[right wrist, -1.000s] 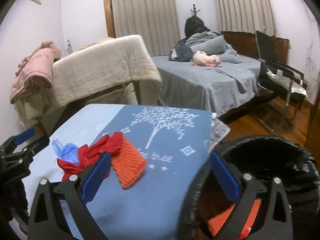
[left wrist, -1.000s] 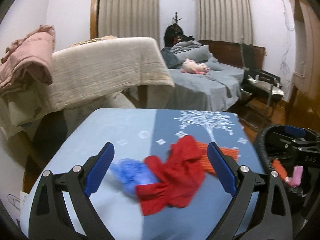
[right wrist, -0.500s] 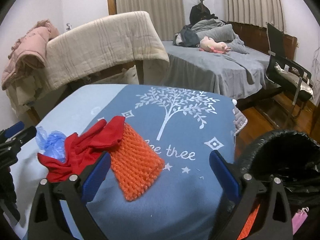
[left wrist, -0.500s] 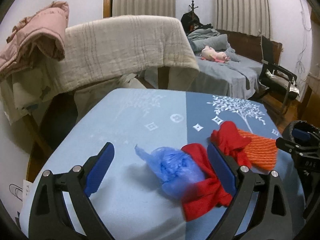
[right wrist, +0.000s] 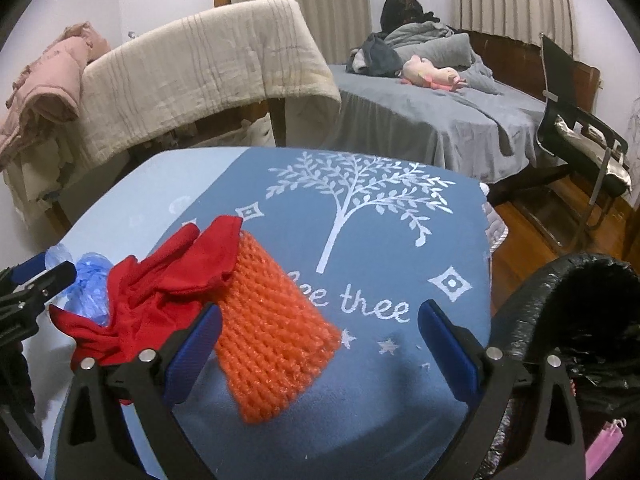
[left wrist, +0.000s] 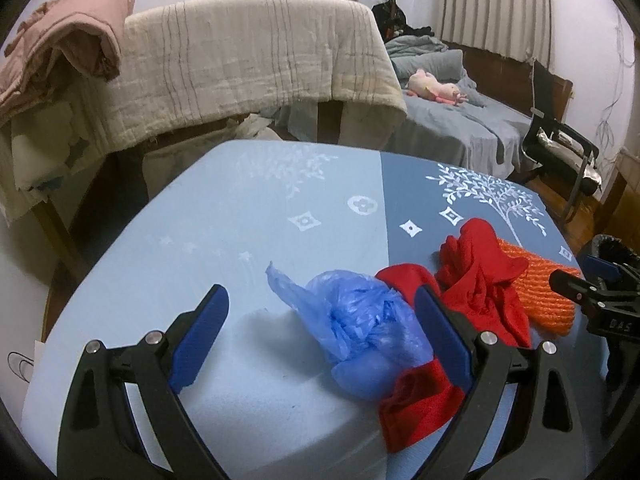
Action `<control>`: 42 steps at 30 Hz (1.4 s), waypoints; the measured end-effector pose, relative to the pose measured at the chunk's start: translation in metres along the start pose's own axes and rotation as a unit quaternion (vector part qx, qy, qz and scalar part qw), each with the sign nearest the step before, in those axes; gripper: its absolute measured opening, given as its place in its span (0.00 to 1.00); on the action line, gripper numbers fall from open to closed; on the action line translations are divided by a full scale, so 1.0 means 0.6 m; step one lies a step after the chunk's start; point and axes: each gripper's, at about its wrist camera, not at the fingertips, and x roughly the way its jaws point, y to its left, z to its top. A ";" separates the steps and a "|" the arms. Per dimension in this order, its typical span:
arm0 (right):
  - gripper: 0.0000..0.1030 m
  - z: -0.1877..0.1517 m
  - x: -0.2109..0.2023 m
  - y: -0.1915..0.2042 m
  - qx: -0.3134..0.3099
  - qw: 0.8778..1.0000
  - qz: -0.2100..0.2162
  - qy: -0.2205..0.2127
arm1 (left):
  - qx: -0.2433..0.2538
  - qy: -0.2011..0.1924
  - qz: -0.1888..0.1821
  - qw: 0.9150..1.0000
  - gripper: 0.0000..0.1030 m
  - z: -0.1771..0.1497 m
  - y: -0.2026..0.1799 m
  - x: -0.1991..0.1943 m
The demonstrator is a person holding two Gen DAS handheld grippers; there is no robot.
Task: Collect trash
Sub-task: 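Grasp the blue plastic bag with the left tool while the right tool grasps the orange knit cloth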
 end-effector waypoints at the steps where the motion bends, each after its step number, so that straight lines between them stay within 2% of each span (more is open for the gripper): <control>1: 0.92 0.000 0.005 0.001 -0.002 1.000 0.003 0.006 | -0.002 0.004 -0.003 1.000 0.88 -0.001 0.000 0.004; 4: 0.90 0.000 0.015 0.002 -0.005 1.000 0.009 0.021 | -0.002 0.016 -0.009 1.000 0.88 -0.003 -0.002 0.014; 8: 0.85 -0.002 0.031 0.005 -0.008 0.999 0.019 0.041 | 0.002 0.038 -0.017 0.999 0.77 -0.005 -0.007 0.031; 13: 0.72 -0.003 0.041 0.011 -0.016 0.998 0.038 0.056 | -0.005 0.059 -0.044 0.997 0.67 -0.008 -0.012 0.045; 15: 0.57 -0.003 0.039 0.013 -0.020 0.997 0.051 0.054 | -0.007 0.068 -0.059 0.996 0.60 -0.009 -0.016 0.052; 16: 0.52 -0.004 0.037 0.016 -0.023 0.997 0.059 0.053 | -0.008 0.073 -0.072 0.995 0.52 -0.009 -0.019 0.055; 17: 0.42 -0.005 0.035 0.019 -0.025 0.996 0.068 0.052 | -0.009 0.075 -0.079 0.994 0.44 -0.010 -0.022 0.056; 18: 0.32 -0.006 0.033 0.022 -0.027 0.995 0.076 0.052 | -0.009 0.076 -0.085 0.993 0.40 -0.011 -0.026 0.057; 23: 0.11 -0.007 0.015 0.031 -0.031 0.995 0.091 0.040 | -0.010 0.063 -0.090 0.994 0.30 -0.011 -0.035 0.047; 32: 0.11 0.010 -0.040 0.018 -0.018 0.996 0.092 0.005 | -0.028 0.022 -0.069 0.997 0.29 0.007 -0.013 0.003; 36: 0.11 0.021 -0.067 0.009 -0.009 0.997 0.081 -0.014 | -0.025 -0.006 -0.055 0.998 0.29 0.022 -0.009 -0.029; 42: 0.11 0.033 -0.105 -0.004 -0.005 0.997 0.072 -0.038 | -0.018 -0.029 -0.054 0.998 0.29 0.042 -0.016 -0.066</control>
